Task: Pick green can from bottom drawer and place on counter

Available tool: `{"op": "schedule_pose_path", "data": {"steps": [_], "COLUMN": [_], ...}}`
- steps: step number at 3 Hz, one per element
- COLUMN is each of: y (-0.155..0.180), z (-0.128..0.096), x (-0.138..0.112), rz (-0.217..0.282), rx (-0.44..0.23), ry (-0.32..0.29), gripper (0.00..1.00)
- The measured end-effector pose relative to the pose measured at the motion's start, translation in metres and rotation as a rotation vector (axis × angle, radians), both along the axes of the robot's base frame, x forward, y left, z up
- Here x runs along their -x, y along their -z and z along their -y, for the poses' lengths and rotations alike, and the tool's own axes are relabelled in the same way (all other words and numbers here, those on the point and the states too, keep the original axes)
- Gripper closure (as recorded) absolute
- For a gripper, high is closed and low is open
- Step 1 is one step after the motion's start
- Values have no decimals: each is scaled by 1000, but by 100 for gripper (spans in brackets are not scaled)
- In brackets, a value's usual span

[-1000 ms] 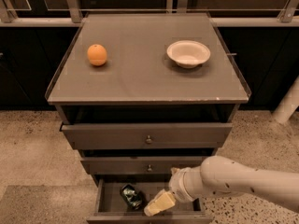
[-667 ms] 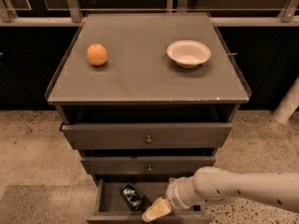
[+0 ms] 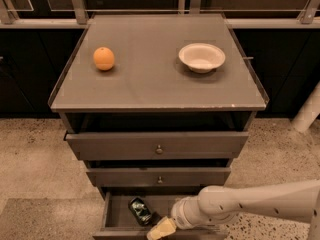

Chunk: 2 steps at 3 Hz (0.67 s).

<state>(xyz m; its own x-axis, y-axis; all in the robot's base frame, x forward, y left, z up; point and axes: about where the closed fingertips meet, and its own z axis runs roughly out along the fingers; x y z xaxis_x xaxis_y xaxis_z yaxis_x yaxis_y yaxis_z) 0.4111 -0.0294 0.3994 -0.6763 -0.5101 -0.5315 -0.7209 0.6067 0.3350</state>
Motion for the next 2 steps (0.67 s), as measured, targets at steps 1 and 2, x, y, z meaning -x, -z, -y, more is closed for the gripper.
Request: {"op": "schedule_pose_path", "data": {"steps": [1, 2], "y": [3, 11], "z": [4, 0], "x": [3, -11], "rz": [-6, 59], "rx": [-25, -128], "ry": [20, 28], "gripper": [0, 0]}}
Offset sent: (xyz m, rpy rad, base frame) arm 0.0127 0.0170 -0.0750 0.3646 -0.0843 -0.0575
